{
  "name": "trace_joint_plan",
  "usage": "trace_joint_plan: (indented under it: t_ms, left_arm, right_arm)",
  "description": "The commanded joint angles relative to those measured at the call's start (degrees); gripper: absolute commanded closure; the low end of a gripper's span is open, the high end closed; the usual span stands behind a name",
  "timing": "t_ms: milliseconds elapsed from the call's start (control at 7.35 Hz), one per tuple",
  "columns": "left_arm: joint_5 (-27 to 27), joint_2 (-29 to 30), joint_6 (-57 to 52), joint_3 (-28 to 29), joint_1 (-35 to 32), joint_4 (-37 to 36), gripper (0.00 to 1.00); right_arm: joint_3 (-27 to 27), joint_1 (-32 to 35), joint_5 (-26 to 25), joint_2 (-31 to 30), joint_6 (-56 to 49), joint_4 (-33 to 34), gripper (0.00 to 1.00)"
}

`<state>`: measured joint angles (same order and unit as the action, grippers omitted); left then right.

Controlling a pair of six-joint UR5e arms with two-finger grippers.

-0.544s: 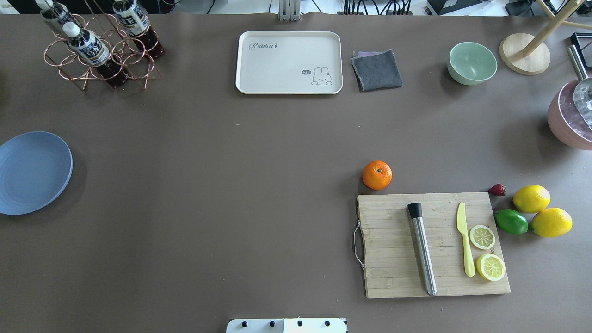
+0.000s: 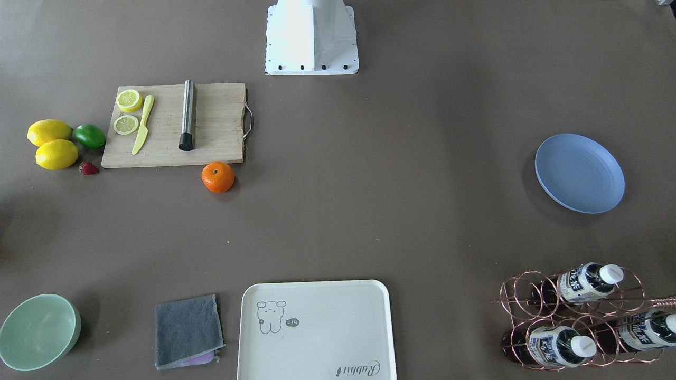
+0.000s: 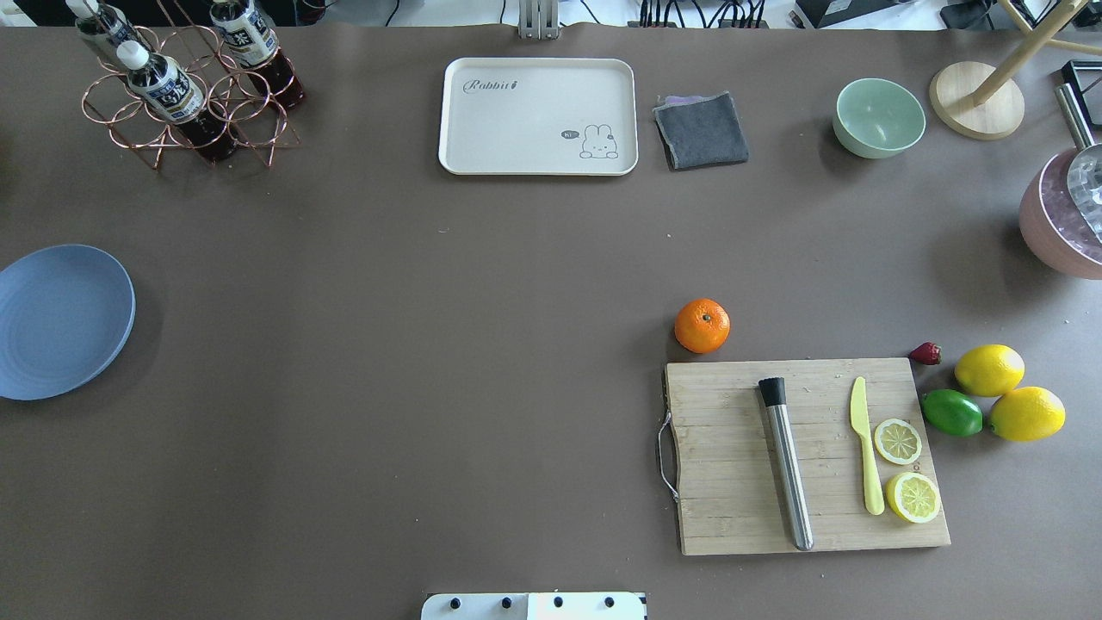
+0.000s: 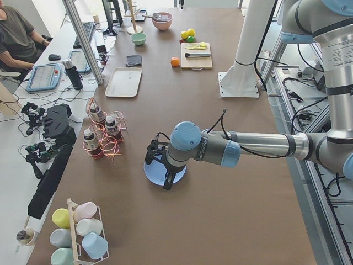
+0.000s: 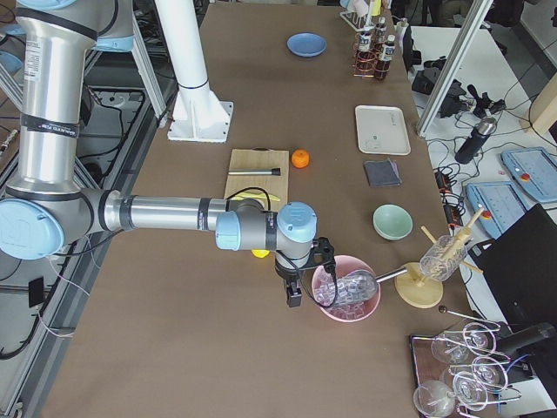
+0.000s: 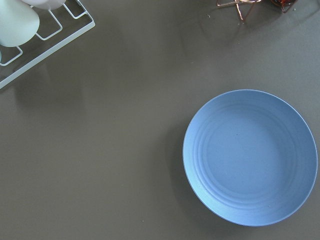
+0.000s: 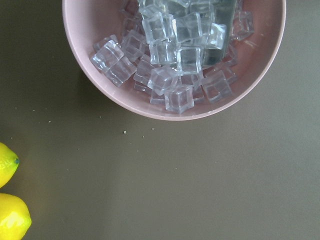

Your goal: Pick orange to plate

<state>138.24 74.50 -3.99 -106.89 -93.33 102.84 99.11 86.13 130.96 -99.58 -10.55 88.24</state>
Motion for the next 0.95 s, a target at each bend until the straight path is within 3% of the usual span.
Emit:
trace_joint_plan:
  t_ms: [0, 816]
  left_arm:
    - [0.1, -1.7, 0.6, 0.0, 0.1, 2.5, 0.02]
    - [0.1, -0.8, 0.7, 0.4, 1.9, 2.5, 0.04]
  right_arm:
    - [0.0, 0.0, 0.0, 0.0, 0.0, 0.0, 0.00]
    - [0.0, -0.1, 0.0, 0.2, -0.1, 0.0, 0.00]
